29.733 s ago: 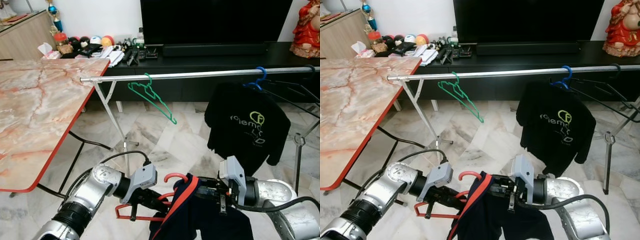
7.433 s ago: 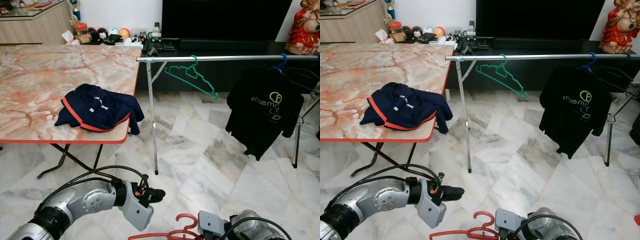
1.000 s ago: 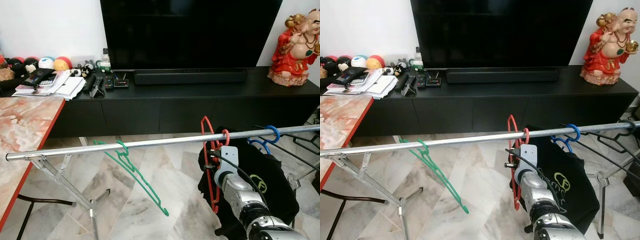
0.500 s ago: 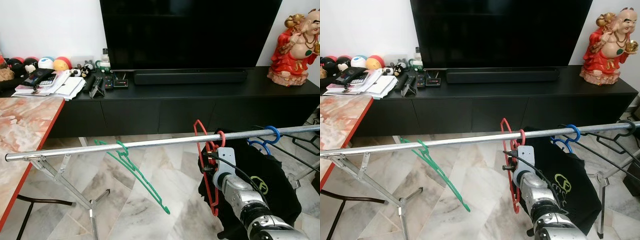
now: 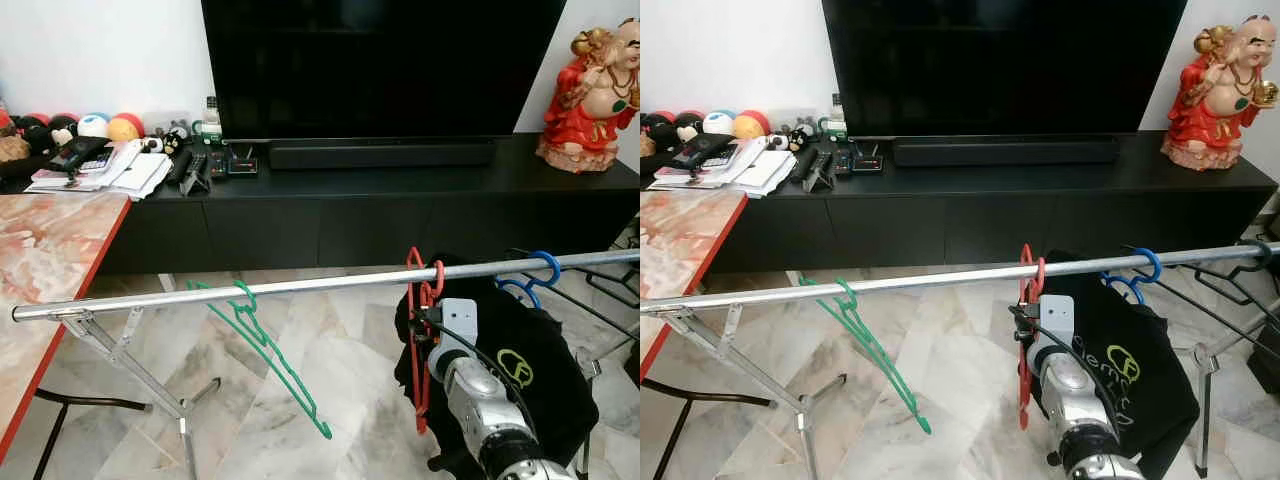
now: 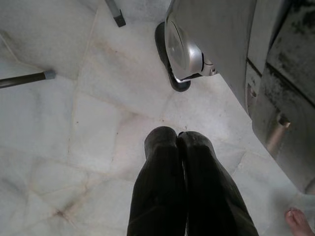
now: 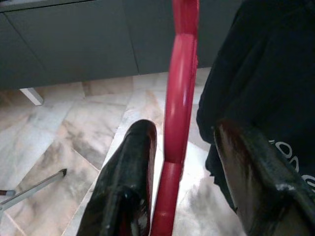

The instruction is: Hang hanger

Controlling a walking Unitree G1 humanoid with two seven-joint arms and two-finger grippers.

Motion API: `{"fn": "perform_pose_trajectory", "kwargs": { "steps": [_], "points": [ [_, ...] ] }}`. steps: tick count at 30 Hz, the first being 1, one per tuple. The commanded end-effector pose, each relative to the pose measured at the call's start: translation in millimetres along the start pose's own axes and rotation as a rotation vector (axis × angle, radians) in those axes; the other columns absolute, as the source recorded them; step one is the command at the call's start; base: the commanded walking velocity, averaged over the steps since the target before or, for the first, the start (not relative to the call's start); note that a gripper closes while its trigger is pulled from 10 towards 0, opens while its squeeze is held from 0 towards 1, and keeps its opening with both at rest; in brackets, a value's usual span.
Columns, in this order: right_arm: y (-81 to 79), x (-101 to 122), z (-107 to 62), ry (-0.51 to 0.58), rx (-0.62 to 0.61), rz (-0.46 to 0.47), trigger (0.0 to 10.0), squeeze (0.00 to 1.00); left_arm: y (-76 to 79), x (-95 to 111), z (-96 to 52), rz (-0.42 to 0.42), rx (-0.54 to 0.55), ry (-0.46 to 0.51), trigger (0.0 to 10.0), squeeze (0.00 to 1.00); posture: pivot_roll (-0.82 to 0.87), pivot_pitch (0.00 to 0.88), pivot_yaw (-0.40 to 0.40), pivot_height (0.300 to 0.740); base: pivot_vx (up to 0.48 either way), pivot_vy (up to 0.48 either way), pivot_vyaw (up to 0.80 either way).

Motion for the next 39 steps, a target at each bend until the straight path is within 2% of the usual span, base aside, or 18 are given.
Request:
{"fn": "perform_pose_trajectory", "kwargs": {
  "steps": [1, 5, 6, 8, 9, 10, 11, 12, 16, 21, 39],
  "points": [
    [-1.6, 0, -4.8, 0.035, 0.014, 0.004, 10.0, 1.00, 0.1, -7, -1.4, 0.016, -0.005, -0.022, 10.0, 0.00, 0.01, 0.042, -0.024, 0.740, 0.000, 0.000, 0.00],
    [-3.6, 2, -11.2, 0.100, 0.037, 0.004, 10.0, 1.00, 0.1, -7, -1.5, 0.014, -0.004, -0.021, 10.0, 0.00, 0.01, 0.043, -0.026, 0.740, 0.000, 0.000, 0.00],
    [-7.6, 5, -18.1, 0.160, 0.066, 0.021, 10.0, 1.00, -0.3, -7, -1.5, 0.014, -0.001, -0.020, 10.0, 0.00, 0.01, 0.042, -0.026, 0.740, 0.000, 0.000, 0.00],
    [-10.1, 4, -25.0, 0.195, 0.072, 0.055, 10.0, 1.00, -0.8, -7, -1.6, 0.022, 0.002, -0.022, 10.0, 0.00, 0.01, 0.039, -0.027, 0.740, 0.000, 0.000, 0.00],
    [-12.1, 3, -31.1, 0.220, 0.077, 0.066, 10.0, 0.93, -1.5, -8, -1.8, 0.028, 0.008, -0.024, 10.0, 0.00, 0.01, 0.035, -0.026, 0.740, 0.000, 0.000, 0.00],
    [-12.6, 3, -32.3, 0.224, 0.079, 0.067, 10.0, 0.93, -1.6, -8, -1.8, 0.029, 0.009, -0.024, 10.0, 0.00, 0.01, 0.035, -0.026, 0.740, 0.000, 0.000, 0.00],
    [-12.8, 2, -34.3, 0.233, 0.079, 0.061, 10.0, 0.18, -1.8, -8, -1.9, 0.021, 0.012, -0.022, 10.0, 0.00, 0.01, 0.032, -0.025, 0.740, 0.000, 0.000, 0.00],
    [-12.6, 2, -40.0, 0.253, 0.078, 0.064, 10.0, 0.00, -2.4, -8, -2.1, 0.018, 0.019, -0.018, 10.0, 0.00, 0.01, 0.024, -0.025, 0.740, 0.000, 0.000, 0.00],
    [-6.5, 2, -48.8, 0.300, 0.039, 0.107, 10.0, 0.00, -4.5, -9, -2.4, 0.038, 0.045, -0.022, 10.0, 0.00, 0.00, 0.004, -0.020, 0.740, 0.000, 0.000, 0.00],
    [-13.1, -3, -55.1, 0.301, 0.057, 0.106, 10.0, 0.00, -6.2, -9, -2.9, 0.060, 0.059, -0.020, 10.0, 0.00, 0.00, 0.000, -0.011, 0.740, 0.000, 0.000, 0.00],
    [-17.2, -8, -57.3, 0.289, 0.049, 0.122, 10.0, 0.00, -5.2, -9, -2.8, 0.070, 0.056, -0.017, 10.0, 0.00, 0.00, 0.000, -0.007, 0.740, 0.000, 0.000, 0.00]
  ]
}}
Point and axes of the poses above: a point about 5 cm out from each wrist's last joint towards the gripper, its own z axis pointing out of the wrist towards the gripper, its own x axis along the axis of the wrist's last joint, y = z × x, the point moved 2 cm from there along z, pointing out of the wrist towards the gripper, and after that the axes turned 8 degrees about z, right-handed, at the moved point
